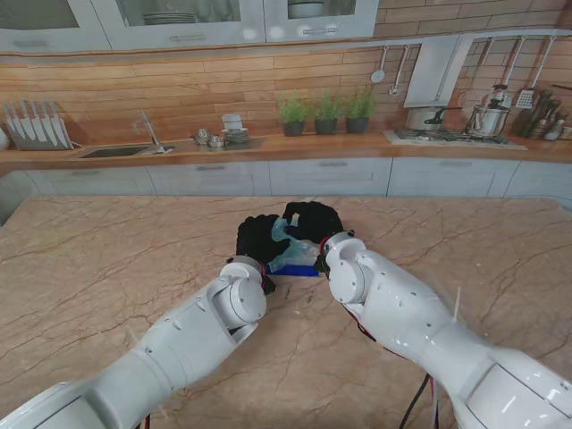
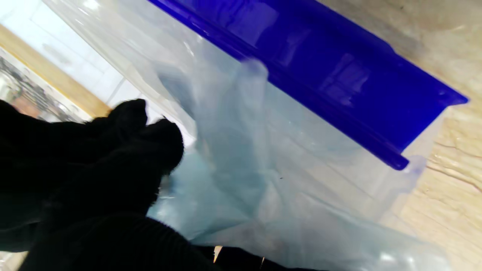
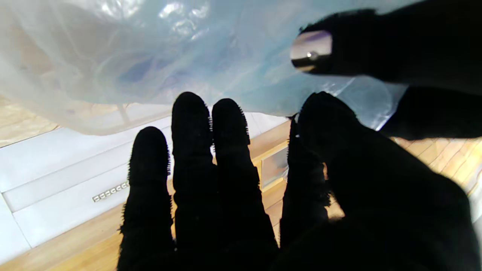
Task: Fold the bubble film and place it into the plastic crate
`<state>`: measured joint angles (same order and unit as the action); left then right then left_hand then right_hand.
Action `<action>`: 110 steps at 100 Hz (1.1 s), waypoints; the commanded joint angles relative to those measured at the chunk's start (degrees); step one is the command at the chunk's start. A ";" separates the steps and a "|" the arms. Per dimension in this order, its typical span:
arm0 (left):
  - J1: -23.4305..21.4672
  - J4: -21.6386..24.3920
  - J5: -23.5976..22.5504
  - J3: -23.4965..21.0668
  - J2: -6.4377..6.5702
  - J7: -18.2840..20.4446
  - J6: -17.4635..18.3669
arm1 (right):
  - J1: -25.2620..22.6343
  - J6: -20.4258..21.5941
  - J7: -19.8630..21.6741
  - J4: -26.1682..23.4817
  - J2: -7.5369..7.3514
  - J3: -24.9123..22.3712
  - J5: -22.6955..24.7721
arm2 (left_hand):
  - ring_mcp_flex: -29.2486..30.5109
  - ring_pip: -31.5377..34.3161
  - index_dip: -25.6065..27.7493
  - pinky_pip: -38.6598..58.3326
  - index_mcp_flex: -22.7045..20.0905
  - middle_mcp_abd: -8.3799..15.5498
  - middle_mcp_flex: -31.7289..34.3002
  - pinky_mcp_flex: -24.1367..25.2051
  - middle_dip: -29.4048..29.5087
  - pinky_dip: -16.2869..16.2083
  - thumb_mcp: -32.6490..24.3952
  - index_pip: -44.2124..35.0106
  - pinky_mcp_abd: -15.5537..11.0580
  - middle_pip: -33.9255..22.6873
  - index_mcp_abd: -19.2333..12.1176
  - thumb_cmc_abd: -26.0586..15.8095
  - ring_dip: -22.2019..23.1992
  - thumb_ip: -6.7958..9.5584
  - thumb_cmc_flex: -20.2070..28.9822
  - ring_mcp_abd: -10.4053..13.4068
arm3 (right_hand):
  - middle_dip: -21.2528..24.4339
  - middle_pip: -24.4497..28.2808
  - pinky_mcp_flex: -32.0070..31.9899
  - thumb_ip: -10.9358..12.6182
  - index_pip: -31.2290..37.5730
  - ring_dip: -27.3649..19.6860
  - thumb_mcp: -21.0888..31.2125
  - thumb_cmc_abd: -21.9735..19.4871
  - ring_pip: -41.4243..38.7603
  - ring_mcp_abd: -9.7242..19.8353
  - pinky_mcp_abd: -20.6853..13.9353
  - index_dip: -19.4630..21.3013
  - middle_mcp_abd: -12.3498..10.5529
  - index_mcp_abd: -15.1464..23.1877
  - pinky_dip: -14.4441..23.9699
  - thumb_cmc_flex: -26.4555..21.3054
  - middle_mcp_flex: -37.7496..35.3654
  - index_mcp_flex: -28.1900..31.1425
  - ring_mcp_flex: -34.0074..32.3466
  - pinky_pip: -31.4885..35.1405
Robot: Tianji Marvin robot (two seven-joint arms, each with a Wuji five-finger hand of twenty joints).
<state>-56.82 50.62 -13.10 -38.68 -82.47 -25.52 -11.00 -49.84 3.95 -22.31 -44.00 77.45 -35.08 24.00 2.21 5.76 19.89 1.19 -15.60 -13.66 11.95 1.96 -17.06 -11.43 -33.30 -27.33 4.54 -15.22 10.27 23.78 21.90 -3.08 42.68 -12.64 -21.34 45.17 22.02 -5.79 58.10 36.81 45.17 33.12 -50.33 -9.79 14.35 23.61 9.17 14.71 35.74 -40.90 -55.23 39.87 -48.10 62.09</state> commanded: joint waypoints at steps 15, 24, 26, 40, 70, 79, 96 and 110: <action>-2.45 6.51 -3.60 -0.96 3.61 3.56 0.16 | 1.98 0.53 0.45 4.41 2.62 2.05 -1.58 | -1.03 -2.06 -1.34 -0.58 2.55 0.22 -2.03 0.54 0.48 -0.62 4.10 3.69 0.09 3.06 -0.53 2.29 -0.95 0.69 -2.44 -0.21 | 0.72 -0.84 0.19 -0.97 1.88 0.58 -0.16 -1.84 -1.04 1.05 -0.48 -0.60 -0.80 1.72 -1.16 -1.57 -1.50 1.72 -1.87 2.23; -3.84 9.09 -3.76 -2.42 4.57 3.78 1.61 | 2.66 0.62 0.70 6.42 3.48 2.91 -2.28 | -1.00 -2.45 -1.33 -0.48 2.72 0.36 -2.20 0.45 0.88 -0.69 4.80 3.98 0.06 4.36 -0.76 2.10 -1.15 0.69 -2.36 -0.23 | 0.74 -0.85 0.20 -0.94 1.85 0.50 -0.02 -1.77 -0.93 1.02 -0.40 -0.60 -0.70 1.52 -1.21 -1.58 -1.60 1.75 -2.02 2.32; -4.23 9.76 -3.80 -2.80 4.79 3.76 2.01 | 2.81 0.66 0.80 6.88 3.66 3.12 -2.41 | -0.93 -2.43 -1.28 -0.23 2.71 0.25 -2.10 0.47 0.38 -0.97 5.29 4.11 0.06 3.91 -0.75 1.83 -1.13 0.76 -2.11 -0.23 | 0.75 -0.86 0.22 -0.93 1.84 0.47 0.02 -1.75 -0.89 1.02 -0.43 -0.61 -0.63 1.37 -1.23 -1.62 -1.61 1.77 -2.04 2.34; -7.35 14.17 -4.35 -5.55 5.70 1.79 4.65 | 3.93 1.34 1.39 10.12 4.98 4.61 -3.12 | 0.02 0.74 -0.55 4.99 1.89 0.07 -1.71 1.21 -1.04 -9.59 8.31 3.86 1.89 2.11 -0.61 -1.11 -0.07 1.14 0.31 -0.87 | 0.79 -0.89 0.22 -0.92 1.68 0.24 0.11 -1.77 -0.56 1.04 -0.32 -0.75 -0.50 0.98 -1.32 -1.53 -1.73 1.71 -2.46 2.47; -14.58 25.20 -2.02 -11.31 7.30 1.13 5.42 | 5.76 1.39 5.69 13.91 6.82 7.24 -4.85 | 5.73 17.17 1.48 18.32 -7.23 -2.19 8.05 -5.60 -3.01 -26.04 11.84 0.27 8.93 -4.07 0.20 -7.61 2.56 1.90 5.35 -4.28 | 1.57 -2.92 -1.32 -0.73 -0.93 -1.68 -0.06 -3.84 3.29 0.40 0.38 -3.48 0.47 -2.25 -2.14 -2.63 -0.63 0.49 -1.72 1.86; -15.88 27.40 -0.75 -12.50 7.87 2.92 4.81 | 5.95 0.65 7.38 14.14 6.99 7.64 -5.48 | 5.66 17.53 2.52 35.13 -10.53 -2.46 8.66 1.10 -3.08 -20.68 13.74 0.13 7.82 -3.77 0.05 -8.81 1.68 1.98 6.51 -4.52 | 1.94 -4.21 -1.81 -0.99 -1.94 -2.81 0.35 -3.79 5.76 0.15 0.68 -4.36 0.82 -3.55 -2.52 -2.81 0.19 -0.39 -1.26 1.17; -17.70 30.49 4.69 -14.65 8.43 6.57 3.51 | 5.78 -1.80 11.38 12.06 6.13 8.02 -6.37 | 6.02 17.82 2.40 41.07 -11.83 -2.95 9.59 2.01 -2.95 -11.65 16.94 0.86 7.45 -3.34 0.18 -11.60 1.52 2.07 7.67 -5.17 | 2.39 -7.46 -2.84 -1.17 -5.12 -6.86 0.83 -1.05 14.25 -0.14 0.90 -6.07 1.58 -6.69 -3.37 -2.14 3.65 -4.07 0.31 -0.74; -18.22 31.69 8.07 -15.54 8.87 9.61 2.35 | 5.78 -3.85 14.68 9.61 4.76 9.63 -5.41 | 8.57 18.45 1.77 43.97 -14.00 -3.76 13.47 2.25 -2.99 -11.33 20.22 2.41 8.30 -3.06 0.38 -13.55 1.65 2.20 8.78 -6.60 | 3.19 -11.56 -4.00 2.44 -19.94 -12.55 3.98 2.88 24.26 -0.13 0.95 3.79 3.03 -10.10 -4.36 5.69 9.32 -4.05 4.46 -3.69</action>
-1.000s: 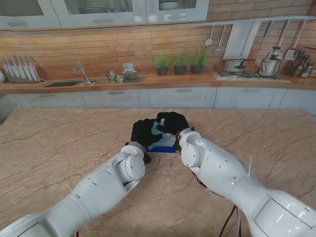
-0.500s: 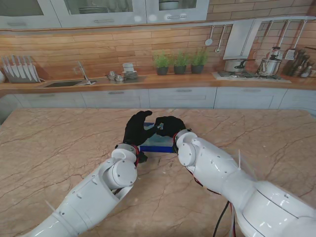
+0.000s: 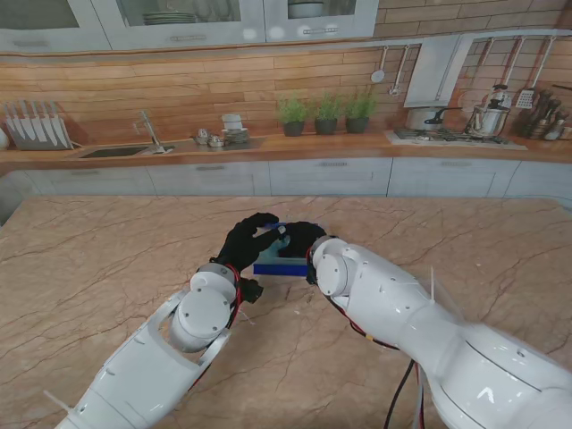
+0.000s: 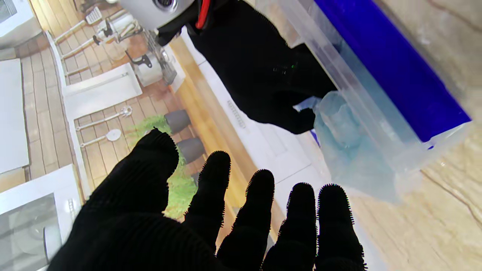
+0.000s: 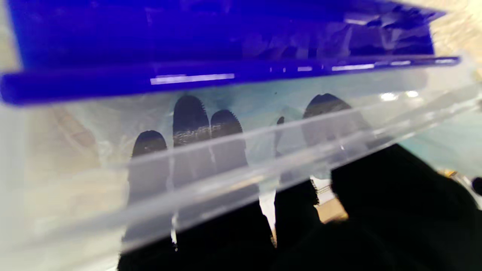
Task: Fold the bubble film and place it into the plastic crate
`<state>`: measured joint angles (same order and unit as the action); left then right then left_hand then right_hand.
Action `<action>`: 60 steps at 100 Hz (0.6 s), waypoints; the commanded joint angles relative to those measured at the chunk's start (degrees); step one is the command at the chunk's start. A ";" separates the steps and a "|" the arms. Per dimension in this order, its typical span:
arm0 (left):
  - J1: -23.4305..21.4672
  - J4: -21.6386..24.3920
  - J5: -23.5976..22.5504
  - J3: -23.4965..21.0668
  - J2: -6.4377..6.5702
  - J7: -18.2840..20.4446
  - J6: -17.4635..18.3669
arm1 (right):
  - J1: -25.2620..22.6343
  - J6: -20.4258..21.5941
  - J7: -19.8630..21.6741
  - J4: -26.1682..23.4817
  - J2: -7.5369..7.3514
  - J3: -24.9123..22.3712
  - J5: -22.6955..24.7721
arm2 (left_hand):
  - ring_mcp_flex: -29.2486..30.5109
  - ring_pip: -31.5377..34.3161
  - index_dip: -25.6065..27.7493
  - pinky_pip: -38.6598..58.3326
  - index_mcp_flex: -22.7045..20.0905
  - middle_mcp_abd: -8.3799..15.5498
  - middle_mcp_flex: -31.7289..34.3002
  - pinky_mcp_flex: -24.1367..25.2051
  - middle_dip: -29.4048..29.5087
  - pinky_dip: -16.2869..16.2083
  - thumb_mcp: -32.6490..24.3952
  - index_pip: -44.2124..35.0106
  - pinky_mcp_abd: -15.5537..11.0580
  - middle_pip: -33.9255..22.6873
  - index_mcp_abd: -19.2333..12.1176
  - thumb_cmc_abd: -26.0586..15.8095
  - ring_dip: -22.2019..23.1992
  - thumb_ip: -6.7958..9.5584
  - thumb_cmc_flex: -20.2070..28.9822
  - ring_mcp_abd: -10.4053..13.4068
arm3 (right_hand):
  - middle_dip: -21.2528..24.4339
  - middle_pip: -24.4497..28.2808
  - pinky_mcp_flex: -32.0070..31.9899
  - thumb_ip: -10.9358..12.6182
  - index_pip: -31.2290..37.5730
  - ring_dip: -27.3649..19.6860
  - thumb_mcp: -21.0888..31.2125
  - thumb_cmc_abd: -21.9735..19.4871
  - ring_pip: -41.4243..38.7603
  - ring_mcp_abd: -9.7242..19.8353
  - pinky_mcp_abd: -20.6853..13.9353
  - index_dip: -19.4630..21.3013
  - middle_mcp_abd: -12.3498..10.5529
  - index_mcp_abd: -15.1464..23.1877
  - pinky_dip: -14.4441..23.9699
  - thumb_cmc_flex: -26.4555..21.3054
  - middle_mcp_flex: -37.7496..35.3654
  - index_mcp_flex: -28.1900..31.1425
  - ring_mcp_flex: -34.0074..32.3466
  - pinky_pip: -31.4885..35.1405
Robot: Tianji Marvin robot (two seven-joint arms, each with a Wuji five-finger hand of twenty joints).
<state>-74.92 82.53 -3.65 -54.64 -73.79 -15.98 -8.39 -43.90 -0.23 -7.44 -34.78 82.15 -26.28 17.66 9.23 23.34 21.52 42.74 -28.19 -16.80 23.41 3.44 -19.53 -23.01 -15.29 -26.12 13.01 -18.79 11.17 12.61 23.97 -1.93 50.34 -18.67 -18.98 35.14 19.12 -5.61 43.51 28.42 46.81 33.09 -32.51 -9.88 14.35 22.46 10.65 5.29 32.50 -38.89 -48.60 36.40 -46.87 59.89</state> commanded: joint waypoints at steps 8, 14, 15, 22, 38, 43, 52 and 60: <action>0.64 -0.91 -1.20 0.90 0.34 1.42 -0.78 | -0.06 -1.09 0.48 -0.16 -0.16 1.92 1.94 | 1.37 0.79 0.13 2.81 -1.49 -0.71 2.08 0.85 -0.64 0.11 2.86 1.47 -0.05 0.68 -0.48 -2.98 -0.43 1.03 1.19 -0.76 | 0.95 -2.25 -1.81 2.76 -7.19 -5.37 2.42 4.47 8.63 -0.34 1.18 6.27 2.70 -1.68 -1.76 5.89 5.92 -2.17 6.04 -3.09; 1.10 -1.10 -0.62 1.28 0.47 2.67 -1.34 | -0.11 -2.13 0.28 -0.35 -0.15 2.51 2.70 | 1.09 0.60 0.32 2.36 -1.43 -0.64 1.76 0.92 -0.87 0.50 5.49 2.16 -0.13 1.12 -0.67 -3.95 -0.58 1.19 2.32 -0.64 | 0.93 -2.38 -2.06 2.76 -7.48 -5.71 2.25 5.13 9.10 -0.93 1.28 6.32 3.32 -2.15 -1.92 6.71 7.28 -2.81 7.24 -3.53; 1.16 -1.11 -0.50 1.34 0.48 2.86 -1.46 | -0.12 -2.31 0.23 -0.38 -0.14 2.61 2.83 | 1.02 0.56 0.43 2.20 -1.40 -0.55 1.68 0.91 -0.96 0.65 6.54 2.36 -0.13 1.23 -0.67 -4.26 -0.62 1.27 2.83 -0.62 | 0.93 -2.40 -2.08 2.77 -7.52 -5.76 2.23 5.19 9.19 -1.04 1.32 6.32 3.41 -2.22 -1.94 6.83 7.50 -2.90 7.48 -3.59; 1.58 -1.27 0.25 1.82 0.44 3.63 -2.09 | -0.13 -3.41 -0.02 -0.53 -0.13 3.28 3.71 | 0.69 0.35 0.53 1.54 -1.33 -0.56 1.27 1.01 -0.97 1.05 7.69 2.61 0.06 1.50 -0.65 -4.76 -0.72 1.37 3.35 -0.60 | 0.64 -1.84 -2.13 2.93 -7.59 -6.23 2.61 5.87 9.13 -1.27 1.44 6.57 3.80 -2.72 -2.08 7.16 8.70 -3.26 8.49 -4.00; 2.78 -2.68 0.17 3.18 0.15 4.05 -3.13 | -0.26 -4.59 0.46 -0.97 -0.26 3.86 4.21 | 0.13 -0.13 0.38 -0.55 -1.25 -0.71 0.80 0.96 -0.80 2.11 8.42 3.09 0.04 1.77 -0.72 -5.48 -0.87 1.30 3.24 -0.60 | 0.64 -1.99 -2.61 2.67 -7.83 -6.94 2.55 8.01 9.41 -1.07 1.57 6.84 4.00 -3.32 -2.29 7.12 11.27 -5.13 10.67 -4.58; 3.11 -3.02 0.48 3.51 0.09 4.52 -3.67 | -0.50 -4.80 0.41 -1.27 -0.33 3.53 4.00 | -0.42 -0.69 0.26 -2.29 -0.99 -0.76 0.27 0.70 -0.57 2.99 9.12 3.49 -0.13 2.05 -0.62 -6.00 -1.19 1.24 3.43 -0.66 | 0.63 -1.96 -2.84 2.60 -7.83 -7.11 2.31 8.08 9.46 -0.95 1.66 6.91 4.01 -3.45 -2.36 6.99 11.86 -5.59 11.11 -4.81; 3.93 -4.00 0.95 4.29 -0.14 5.06 -4.73 | -1.09 -4.88 -0.10 -2.51 -0.80 2.45 3.71 | -1.72 -2.22 0.03 -6.30 -0.81 -1.44 -0.12 0.47 0.02 4.94 10.34 4.02 -0.43 2.55 -0.26 -6.74 -2.45 1.30 3.98 -0.78 | 0.55 -1.75 -3.09 2.56 -7.77 -7.30 1.97 7.95 9.39 -0.84 1.63 7.03 4.03 -3.66 -2.42 7.02 12.49 -6.17 11.61 -5.11; 5.13 -5.52 0.51 5.32 -0.30 5.68 -5.82 | -1.85 -4.54 -0.61 -4.72 -1.74 1.03 3.64 | -3.11 -3.12 -0.10 -9.29 -0.68 -0.99 -0.76 0.26 0.68 6.36 11.26 4.26 -1.07 3.14 -0.41 -7.57 -3.38 1.22 4.10 -0.10 | 0.52 -1.65 -3.45 2.60 -7.67 -7.42 1.85 7.64 9.35 -0.68 1.62 7.12 3.95 -3.56 -2.50 7.10 12.80 -6.46 11.96 -5.47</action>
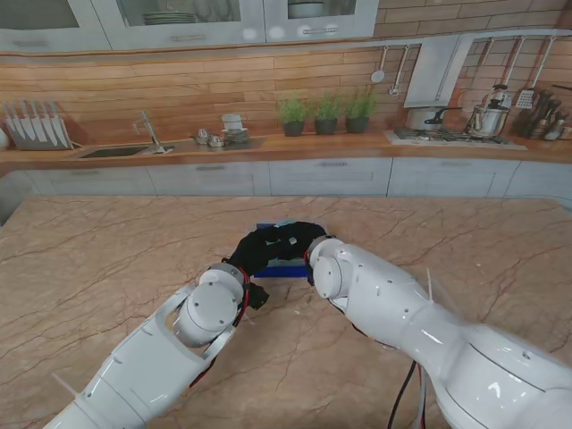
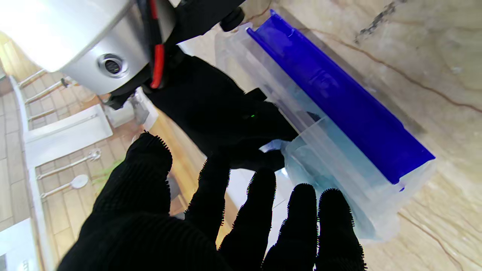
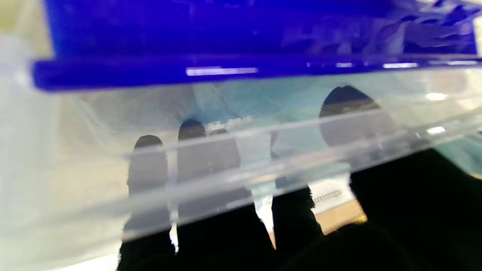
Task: Fold the bubble film and place it into the plastic crate
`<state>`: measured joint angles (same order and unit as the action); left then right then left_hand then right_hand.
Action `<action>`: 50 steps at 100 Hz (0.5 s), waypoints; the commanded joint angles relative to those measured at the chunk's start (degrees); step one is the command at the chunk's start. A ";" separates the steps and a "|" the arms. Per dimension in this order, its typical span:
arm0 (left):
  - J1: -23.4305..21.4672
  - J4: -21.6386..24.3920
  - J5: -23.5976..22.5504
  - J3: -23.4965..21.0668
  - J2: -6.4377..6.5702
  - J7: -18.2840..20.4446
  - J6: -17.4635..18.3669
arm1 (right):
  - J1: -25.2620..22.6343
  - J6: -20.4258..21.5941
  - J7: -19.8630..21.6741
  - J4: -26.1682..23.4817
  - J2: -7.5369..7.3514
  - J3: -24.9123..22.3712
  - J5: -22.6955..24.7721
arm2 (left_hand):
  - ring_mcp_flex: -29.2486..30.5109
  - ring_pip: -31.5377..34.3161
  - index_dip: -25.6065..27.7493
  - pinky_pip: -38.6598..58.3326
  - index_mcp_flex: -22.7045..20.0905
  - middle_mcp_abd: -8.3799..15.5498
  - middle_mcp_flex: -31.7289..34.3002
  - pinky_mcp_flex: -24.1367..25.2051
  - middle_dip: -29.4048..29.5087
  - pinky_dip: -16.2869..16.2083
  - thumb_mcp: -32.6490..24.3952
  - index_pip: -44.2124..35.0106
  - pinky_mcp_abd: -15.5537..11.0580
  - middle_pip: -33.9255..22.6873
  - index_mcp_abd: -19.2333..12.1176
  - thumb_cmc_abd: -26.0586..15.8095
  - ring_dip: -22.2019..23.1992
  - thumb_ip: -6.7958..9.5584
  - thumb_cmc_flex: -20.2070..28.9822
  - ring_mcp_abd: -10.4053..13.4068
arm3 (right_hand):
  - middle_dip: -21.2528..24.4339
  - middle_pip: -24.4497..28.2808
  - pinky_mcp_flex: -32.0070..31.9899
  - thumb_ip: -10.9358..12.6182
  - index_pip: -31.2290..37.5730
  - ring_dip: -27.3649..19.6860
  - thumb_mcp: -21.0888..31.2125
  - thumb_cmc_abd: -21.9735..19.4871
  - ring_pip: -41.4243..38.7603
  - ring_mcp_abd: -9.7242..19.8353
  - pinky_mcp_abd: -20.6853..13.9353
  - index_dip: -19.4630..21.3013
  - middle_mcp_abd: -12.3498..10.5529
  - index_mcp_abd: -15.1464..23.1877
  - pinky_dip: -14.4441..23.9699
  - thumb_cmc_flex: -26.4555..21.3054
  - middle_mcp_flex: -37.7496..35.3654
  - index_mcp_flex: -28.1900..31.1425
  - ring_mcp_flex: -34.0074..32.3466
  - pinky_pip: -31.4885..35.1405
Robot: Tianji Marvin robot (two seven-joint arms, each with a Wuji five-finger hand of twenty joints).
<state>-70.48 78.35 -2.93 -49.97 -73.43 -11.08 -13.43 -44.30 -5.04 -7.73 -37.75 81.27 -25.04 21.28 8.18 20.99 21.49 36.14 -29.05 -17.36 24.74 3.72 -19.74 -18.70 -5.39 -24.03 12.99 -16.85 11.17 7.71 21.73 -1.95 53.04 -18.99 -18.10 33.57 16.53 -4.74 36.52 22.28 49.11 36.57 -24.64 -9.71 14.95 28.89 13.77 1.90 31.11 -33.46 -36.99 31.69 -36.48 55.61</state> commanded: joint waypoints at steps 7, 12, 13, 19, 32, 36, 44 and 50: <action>1.36 -2.36 -0.14 1.27 -0.95 0.91 -1.48 | -2.22 0.67 -0.94 -4.09 -1.87 -1.47 0.38 | -2.82 -1.15 -0.11 -3.97 0.51 -0.18 -3.20 -0.07 1.66 2.64 1.75 2.28 -1.32 1.87 -0.43 -2.98 -1.51 1.26 1.57 0.46 | -0.37 0.06 -0.95 1.75 -0.56 -1.34 -0.53 4.04 1.37 -0.54 0.97 0.76 0.57 0.08 -1.15 1.73 1.17 -1.85 1.56 -1.46; 1.41 -2.61 0.67 1.39 -1.25 0.71 -1.79 | -2.72 1.06 -1.55 -5.51 -2.52 -2.32 0.91 | -3.12 -1.27 -0.17 -4.66 0.74 -0.01 -3.84 -0.10 2.20 2.93 1.91 2.39 -1.46 2.13 -0.47 -3.23 -1.70 1.29 1.79 0.51 | -0.35 0.04 -1.01 1.73 -0.56 -1.40 -0.66 4.00 1.41 -0.33 0.94 0.78 0.45 0.15 -1.15 1.93 1.27 -2.10 1.70 -1.58; 1.40 -2.62 0.87 1.39 -1.30 0.66 -1.82 | -2.82 1.13 -1.67 -5.77 -2.64 -2.49 1.00 | -3.17 -1.29 -0.18 -4.75 0.77 0.03 -3.92 -0.03 2.24 2.97 1.93 2.41 -1.44 2.14 -0.47 -3.24 -1.72 1.30 1.81 0.47 | -0.34 0.04 -1.00 1.73 -0.54 -1.41 -0.68 3.96 1.41 -0.32 0.94 0.78 0.40 0.15 -1.15 1.96 1.29 -2.09 1.70 -1.61; 1.17 -2.53 1.86 1.33 -1.57 0.27 -1.88 | -3.48 1.44 -2.29 -7.34 -3.32 -3.66 1.39 | -3.32 -1.44 -0.29 -5.24 1.27 0.22 -4.55 0.04 2.50 3.18 2.06 2.64 -1.41 2.22 -0.69 -3.36 -1.84 1.31 1.78 0.42 | -0.29 -0.06 -1.37 1.68 -0.63 -1.50 -0.89 3.87 1.59 -0.06 0.90 0.77 0.28 0.30 -1.22 2.14 1.64 -2.58 2.11 -1.96; 0.83 -2.39 1.66 1.33 -1.87 -1.10 -1.43 | -4.68 2.57 -4.33 -8.96 -4.17 -5.80 2.15 | -3.16 -1.35 -0.44 -5.30 2.30 0.64 -5.36 -0.25 3.10 3.06 2.35 2.91 -0.76 2.21 -1.17 -3.62 -1.87 1.32 1.64 -0.05 | -0.28 -0.15 -2.36 1.48 -1.09 -1.61 -2.07 3.21 2.03 0.28 1.01 0.65 -0.17 0.53 -1.36 3.22 3.13 -4.66 3.46 -3.04; 0.73 -2.26 1.64 1.29 -1.93 -1.41 -1.33 | -5.06 2.80 -4.85 -9.33 -4.31 -6.44 2.17 | -3.20 -1.35 -0.46 -5.14 2.51 0.73 -5.52 -0.23 3.28 2.93 2.38 2.90 -0.63 2.16 -1.25 -3.66 -1.89 1.34 1.68 -0.17 | -0.35 -0.02 -2.59 1.43 -1.07 -1.54 -2.62 2.91 2.00 0.38 1.02 0.67 -0.21 0.53 -1.33 3.60 3.55 -5.11 3.78 -3.35; 0.57 -1.99 1.85 1.21 -2.02 -1.76 -1.16 | -5.68 3.37 -5.75 -9.64 -4.28 -7.48 1.68 | -3.38 -1.53 -0.59 -5.18 3.51 1.09 -6.56 -0.03 3.65 2.89 2.48 3.14 -0.51 2.37 -1.68 -3.82 -2.01 1.36 1.62 -0.43 | -0.45 0.29 -3.18 1.37 -0.85 -1.22 -3.72 1.89 1.68 0.39 1.14 0.74 -0.27 0.74 -1.19 4.57 3.93 -5.41 4.20 -3.95; 0.50 -1.88 1.95 1.26 -2.15 -2.16 -0.97 | -5.80 3.85 -6.09 -9.41 -4.10 -7.77 1.17 | -3.38 -1.60 -0.59 -5.20 3.73 1.05 -6.76 -0.06 3.78 2.88 2.54 3.06 -0.26 2.25 -1.73 -3.86 -2.07 1.38 1.57 -0.61 | -0.48 0.42 -3.35 1.37 -0.61 -0.93 -4.36 0.94 1.39 0.61 1.22 0.82 -0.33 0.87 -0.98 5.36 4.10 -5.29 4.34 -4.23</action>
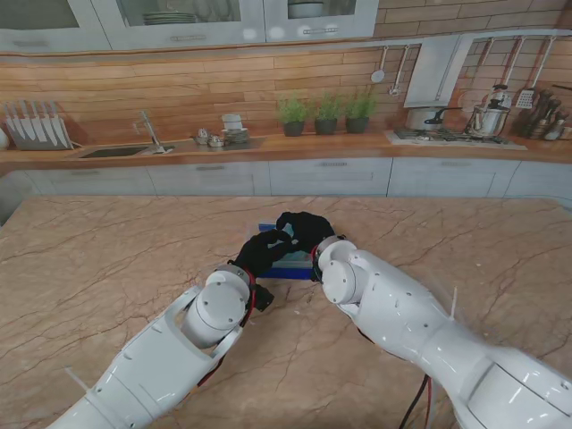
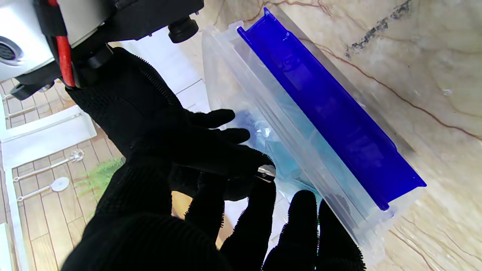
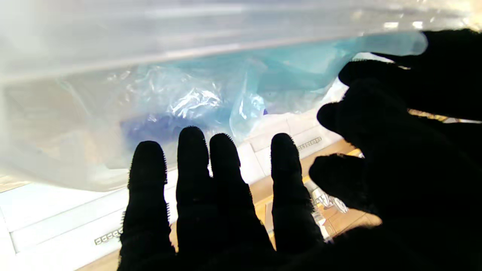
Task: Fold the bubble film and place it into the plastic crate
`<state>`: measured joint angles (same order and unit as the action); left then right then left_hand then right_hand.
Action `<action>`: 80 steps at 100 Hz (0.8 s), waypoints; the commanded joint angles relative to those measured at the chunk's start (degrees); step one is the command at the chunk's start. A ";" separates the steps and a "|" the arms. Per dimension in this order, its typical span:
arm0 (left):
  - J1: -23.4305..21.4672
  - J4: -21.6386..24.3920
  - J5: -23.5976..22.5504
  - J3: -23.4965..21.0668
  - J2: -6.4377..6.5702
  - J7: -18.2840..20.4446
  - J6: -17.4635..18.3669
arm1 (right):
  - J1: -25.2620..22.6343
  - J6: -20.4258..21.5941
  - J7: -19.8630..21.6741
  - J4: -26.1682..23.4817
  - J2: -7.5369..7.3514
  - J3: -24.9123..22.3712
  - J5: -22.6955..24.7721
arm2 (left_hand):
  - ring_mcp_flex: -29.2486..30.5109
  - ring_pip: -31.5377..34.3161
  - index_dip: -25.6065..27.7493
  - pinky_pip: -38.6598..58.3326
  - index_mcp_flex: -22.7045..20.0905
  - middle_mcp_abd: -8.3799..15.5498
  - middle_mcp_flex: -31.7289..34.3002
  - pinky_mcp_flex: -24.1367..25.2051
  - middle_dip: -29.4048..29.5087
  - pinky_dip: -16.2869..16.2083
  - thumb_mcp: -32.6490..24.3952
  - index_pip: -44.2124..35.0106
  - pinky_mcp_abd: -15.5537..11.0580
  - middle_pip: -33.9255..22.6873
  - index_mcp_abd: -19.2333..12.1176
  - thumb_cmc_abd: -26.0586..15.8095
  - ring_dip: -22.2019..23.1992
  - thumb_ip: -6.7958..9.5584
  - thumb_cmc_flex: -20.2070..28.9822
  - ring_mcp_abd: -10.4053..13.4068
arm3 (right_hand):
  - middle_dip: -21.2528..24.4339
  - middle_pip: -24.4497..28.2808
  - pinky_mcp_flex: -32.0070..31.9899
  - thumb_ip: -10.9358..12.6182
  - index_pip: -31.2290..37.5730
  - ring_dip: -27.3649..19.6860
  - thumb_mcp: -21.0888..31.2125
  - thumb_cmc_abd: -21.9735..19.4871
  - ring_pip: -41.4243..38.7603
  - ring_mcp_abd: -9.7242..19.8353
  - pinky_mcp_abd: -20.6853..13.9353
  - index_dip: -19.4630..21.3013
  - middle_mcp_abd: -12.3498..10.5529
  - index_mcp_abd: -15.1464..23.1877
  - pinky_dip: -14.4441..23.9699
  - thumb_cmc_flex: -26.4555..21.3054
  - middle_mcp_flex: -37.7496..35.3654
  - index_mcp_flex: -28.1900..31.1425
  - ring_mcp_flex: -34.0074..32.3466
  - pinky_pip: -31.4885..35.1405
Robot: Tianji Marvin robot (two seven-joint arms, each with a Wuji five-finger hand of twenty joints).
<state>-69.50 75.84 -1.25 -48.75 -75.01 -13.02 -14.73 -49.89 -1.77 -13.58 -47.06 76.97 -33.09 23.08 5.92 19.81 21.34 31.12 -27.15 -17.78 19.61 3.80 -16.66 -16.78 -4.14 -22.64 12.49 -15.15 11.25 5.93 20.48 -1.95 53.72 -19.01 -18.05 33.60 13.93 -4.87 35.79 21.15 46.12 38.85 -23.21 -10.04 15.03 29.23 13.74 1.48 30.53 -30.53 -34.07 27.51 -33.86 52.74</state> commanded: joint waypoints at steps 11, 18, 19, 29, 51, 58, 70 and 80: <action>-0.61 0.89 0.65 0.11 -0.69 -0.51 0.63 | 0.21 0.69 0.38 0.72 0.60 0.82 -1.44 | -1.20 -0.64 -0.44 -0.13 2.20 1.76 -2.06 -0.15 0.95 0.88 1.40 1.47 0.35 0.35 -1.92 -2.19 -0.99 1.40 0.81 -0.91 | -0.48 0.37 -1.15 1.54 0.34 0.47 -1.66 -1.82 -0.10 0.95 1.21 0.54 -0.24 1.76 -0.09 2.73 1.40 -0.91 2.21 -1.88; -0.57 0.76 0.90 0.19 -0.85 -0.84 0.89 | 0.64 0.80 1.13 1.55 1.00 1.51 -2.05 | -1.19 -0.78 -0.45 -0.17 2.43 1.62 -2.17 -0.10 1.07 0.88 1.37 1.35 0.46 0.20 -1.90 -2.20 -1.11 1.43 0.89 -1.06 | -0.39 0.20 -1.48 1.52 0.42 0.59 -1.80 -1.64 -0.05 0.95 1.29 0.57 -0.16 2.24 0.05 2.59 1.69 -0.72 2.56 -2.24; -0.56 0.73 0.93 0.21 -0.87 -0.88 0.92 | 0.72 0.84 1.22 1.71 1.08 1.63 -2.13 | -1.21 -0.81 -0.44 -0.17 2.42 1.61 -2.18 -0.10 1.09 0.88 1.38 1.31 0.49 0.18 -1.92 -2.19 -1.13 1.43 0.87 -1.17 | -0.38 0.19 -1.54 1.52 0.45 0.62 -1.83 -1.61 -0.06 0.93 1.28 0.58 -0.12 2.41 0.08 2.55 1.69 -0.66 2.60 -2.31; -0.40 0.40 1.13 0.38 -1.06 -1.19 1.16 | 1.63 1.38 1.71 3.85 2.03 3.14 -2.62 | -1.24 -1.01 -0.46 -0.19 2.71 1.70 -2.35 -0.10 1.22 0.88 1.38 1.16 0.48 0.05 -1.94 -2.26 -1.32 1.45 0.86 -1.23 | -0.25 -0.02 -1.99 1.56 0.73 1.02 -2.10 -1.13 -0.33 0.50 1.52 0.72 0.14 3.66 0.40 2.12 1.86 -0.12 2.77 -2.93; -1.21 0.68 2.18 -0.11 -1.29 -2.60 4.09 | 4.21 0.95 3.51 10.29 5.03 7.13 -3.63 | -1.07 -1.80 -0.49 -0.83 2.97 1.87 -2.70 -0.19 1.41 1.12 1.28 0.71 -0.91 -0.29 -1.89 -2.29 -1.83 1.51 0.99 0.83 | -0.13 -0.37 -2.72 1.93 0.79 2.58 -1.86 -0.32 -1.93 -0.88 1.85 0.86 0.92 2.43 1.48 1.14 5.14 -0.10 4.13 -3.98; -1.69 1.00 1.78 -0.39 -1.37 -3.86 5.40 | 4.91 0.75 3.97 12.48 6.12 8.25 -3.89 | -0.84 -1.32 -0.48 -0.76 2.74 1.79 -2.43 -0.42 1.38 0.96 1.22 0.48 -1.65 -0.53 -1.79 -2.18 -1.49 1.49 1.00 1.52 | -0.18 -0.23 -3.18 1.98 0.66 2.80 -1.74 -0.28 -2.21 -1.23 2.00 0.82 1.17 1.91 1.69 1.12 5.70 -0.20 4.51 -4.12; -2.26 1.27 0.73 -0.70 -1.41 -5.30 6.75 | 5.72 -0.22 4.66 15.13 7.49 10.04 -3.69 | -0.74 -0.43 -0.45 -0.38 2.77 1.83 -2.12 -0.66 1.20 0.64 1.04 0.12 -2.35 -0.99 -1.71 -2.18 -0.93 1.46 0.97 1.84 | -0.28 0.08 -3.58 2.14 0.57 3.12 -1.27 0.05 -2.77 -1.66 2.19 0.79 1.66 1.16 2.07 0.83 6.47 -0.19 4.83 -4.08; -2.99 1.92 1.18 -1.15 -1.39 -5.73 7.39 | 6.07 -1.01 4.82 16.50 8.17 11.17 -3.14 | -0.83 -0.18 -0.42 -0.22 2.78 1.85 -2.29 -0.61 1.11 0.59 0.88 -0.14 -2.47 -1.11 -1.63 -2.20 -0.79 1.46 0.94 1.96 | -0.40 0.46 -3.57 2.23 0.60 3.29 -0.87 0.59 -3.20 -1.99 2.21 0.81 1.89 0.78 2.35 0.43 6.68 -0.09 4.99 -3.77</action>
<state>-71.71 76.67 -0.80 -49.67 -76.03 -18.74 -7.81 -42.76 -2.27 -9.67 -31.57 84.34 -22.62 19.37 5.91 18.65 20.76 31.03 -25.90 -17.30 18.66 2.98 -15.80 -16.75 -3.66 -22.60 12.11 -15.43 12.15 5.93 19.71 -1.96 53.71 -19.09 -18.45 34.29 10.95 -4.81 36.63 25.14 45.21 37.63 -27.49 -9.96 15.77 30.45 14.37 3.32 31.72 -28.99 -29.74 27.51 -28.94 50.06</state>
